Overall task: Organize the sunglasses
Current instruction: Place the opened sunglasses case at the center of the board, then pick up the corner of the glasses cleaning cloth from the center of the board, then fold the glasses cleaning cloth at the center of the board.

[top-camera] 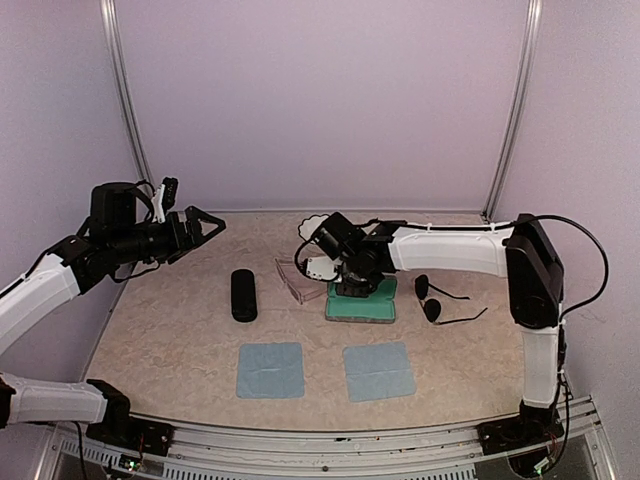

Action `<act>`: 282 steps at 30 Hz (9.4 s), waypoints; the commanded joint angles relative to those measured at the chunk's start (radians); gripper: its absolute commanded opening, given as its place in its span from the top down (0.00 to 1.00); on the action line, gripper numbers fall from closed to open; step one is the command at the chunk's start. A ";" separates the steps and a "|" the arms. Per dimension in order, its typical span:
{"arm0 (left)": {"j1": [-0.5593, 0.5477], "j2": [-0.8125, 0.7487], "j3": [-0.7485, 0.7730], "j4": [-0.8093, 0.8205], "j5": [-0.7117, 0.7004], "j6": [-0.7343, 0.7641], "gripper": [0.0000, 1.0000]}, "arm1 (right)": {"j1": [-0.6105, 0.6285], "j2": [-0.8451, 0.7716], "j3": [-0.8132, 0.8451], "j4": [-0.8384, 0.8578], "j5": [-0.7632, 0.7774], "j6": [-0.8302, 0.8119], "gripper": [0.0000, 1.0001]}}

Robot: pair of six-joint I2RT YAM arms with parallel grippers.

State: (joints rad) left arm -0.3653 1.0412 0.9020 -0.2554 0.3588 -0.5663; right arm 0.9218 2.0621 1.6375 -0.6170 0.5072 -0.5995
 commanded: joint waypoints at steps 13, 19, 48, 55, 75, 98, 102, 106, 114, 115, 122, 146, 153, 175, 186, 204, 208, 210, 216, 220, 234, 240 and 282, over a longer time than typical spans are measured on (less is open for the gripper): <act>0.008 0.028 -0.011 0.051 0.008 0.034 0.01 | -0.001 -0.466 -0.216 0.053 -0.166 0.324 0.47; 0.008 0.028 -0.019 0.055 0.007 0.041 0.01 | -0.049 -0.577 -0.361 -0.075 -0.281 0.734 0.49; 0.015 -0.023 0.062 -0.087 -0.041 0.175 0.01 | 0.002 -0.641 -0.854 0.067 -0.416 1.497 0.58; 0.025 -0.041 0.065 -0.110 -0.058 0.229 0.01 | 0.032 -0.570 -0.832 0.038 -0.363 1.528 0.61; 0.028 -0.037 0.068 -0.110 -0.047 0.235 0.01 | 0.051 -0.462 -0.814 0.058 -0.354 1.497 0.75; 0.028 -0.032 0.060 -0.102 -0.063 0.227 0.01 | 0.064 -0.450 -0.819 0.026 -0.285 1.515 1.00; 0.028 -0.030 0.062 -0.103 -0.066 0.223 0.01 | 0.063 -0.458 -0.813 0.001 -0.248 1.518 1.00; 0.028 -0.032 0.064 -0.101 -0.068 0.218 0.01 | 0.048 -0.479 -0.810 -0.030 -0.215 1.518 1.00; 0.028 -0.028 0.052 -0.083 -0.066 0.206 0.01 | 0.006 -0.551 -0.827 -0.065 -0.189 1.500 1.00; 0.028 -0.026 0.052 -0.081 -0.064 0.205 0.01 | 0.005 -0.557 -0.826 -0.065 -0.190 1.497 1.00; 0.028 -0.024 0.049 -0.076 -0.061 0.204 0.01 | 0.006 -0.589 -0.821 -0.010 -0.255 1.492 0.94; 0.028 -0.015 0.041 -0.077 -0.055 0.226 0.01 | 0.027 -0.476 -0.840 0.066 -0.319 1.512 0.71; 0.028 -0.015 0.044 -0.081 -0.055 0.231 0.01 | 0.058 -0.435 -0.808 0.035 -0.301 1.516 0.76; 0.028 -0.026 0.034 -0.090 -0.062 0.232 0.01 | 0.082 -0.413 -0.807 0.031 -0.283 1.542 1.00; 0.028 -0.023 0.044 -0.090 -0.064 0.218 0.01 | 0.004 -0.526 -0.848 -0.028 -0.223 1.482 1.00; 0.028 -0.024 0.027 -0.084 -0.067 0.223 0.01 | -0.022 -0.594 -0.803 0.014 -0.367 1.379 1.00; 0.028 -0.030 0.017 -0.082 -0.070 0.226 0.01 | -0.001 -0.564 -0.767 0.028 -0.411 1.373 1.00; 0.028 -0.035 0.008 -0.077 -0.070 0.227 0.01 | 0.012 -0.539 -0.747 0.030 -0.423 1.369 1.00; 0.028 -0.043 0.003 -0.084 -0.071 0.235 0.01 | 0.038 -0.479 -0.712 0.051 -0.456 1.368 1.00; 0.028 -0.052 0.005 -0.093 -0.076 0.242 0.01 | 0.046 -0.448 -0.700 0.069 -0.480 1.369 1.00; 0.029 -0.070 0.003 -0.104 -0.080 0.247 0.01 | 0.056 -0.405 -0.667 0.083 -0.516 1.373 1.00; 0.029 -0.073 -0.002 -0.106 -0.083 0.248 0.01 | 0.059 -0.395 -0.666 0.087 -0.528 1.374 1.00; 0.030 -0.072 -0.022 -0.090 -0.075 0.240 0.01 | 0.092 -0.413 -0.704 0.140 -0.704 1.326 0.83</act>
State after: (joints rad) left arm -0.3428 0.9695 0.8898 -0.3668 0.2802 -0.3321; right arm 0.9943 1.6939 0.9604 -0.4999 -0.1429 0.7444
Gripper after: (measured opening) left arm 0.988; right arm 0.166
